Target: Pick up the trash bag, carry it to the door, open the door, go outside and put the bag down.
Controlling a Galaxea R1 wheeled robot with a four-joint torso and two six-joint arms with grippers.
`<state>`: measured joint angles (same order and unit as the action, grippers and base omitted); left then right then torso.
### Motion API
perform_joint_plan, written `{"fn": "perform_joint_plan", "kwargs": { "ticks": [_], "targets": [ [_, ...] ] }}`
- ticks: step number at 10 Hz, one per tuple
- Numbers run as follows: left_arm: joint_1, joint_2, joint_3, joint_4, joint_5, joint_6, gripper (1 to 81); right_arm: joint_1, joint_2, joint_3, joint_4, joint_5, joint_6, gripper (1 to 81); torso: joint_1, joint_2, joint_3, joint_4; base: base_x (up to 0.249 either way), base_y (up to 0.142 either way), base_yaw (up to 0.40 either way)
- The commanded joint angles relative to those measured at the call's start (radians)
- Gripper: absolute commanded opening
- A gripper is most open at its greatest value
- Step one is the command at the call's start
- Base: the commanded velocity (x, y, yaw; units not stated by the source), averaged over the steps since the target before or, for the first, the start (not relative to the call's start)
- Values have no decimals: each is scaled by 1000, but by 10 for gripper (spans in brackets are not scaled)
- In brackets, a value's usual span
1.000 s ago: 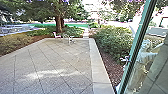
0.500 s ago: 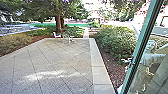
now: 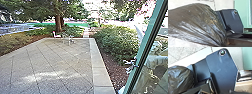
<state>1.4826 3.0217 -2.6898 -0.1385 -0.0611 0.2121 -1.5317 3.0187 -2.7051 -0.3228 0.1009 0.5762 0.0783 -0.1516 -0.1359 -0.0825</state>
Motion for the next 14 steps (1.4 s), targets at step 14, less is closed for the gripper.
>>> {"fn": "perform_joint_plan", "kwargs": {
  "ticks": [14],
  "targets": [
    [-43,-3,4,-3,55,6,10,41,-5,2,-2,-47,-1,811,-1,0,0,0,112,0,0]
  ]
}}
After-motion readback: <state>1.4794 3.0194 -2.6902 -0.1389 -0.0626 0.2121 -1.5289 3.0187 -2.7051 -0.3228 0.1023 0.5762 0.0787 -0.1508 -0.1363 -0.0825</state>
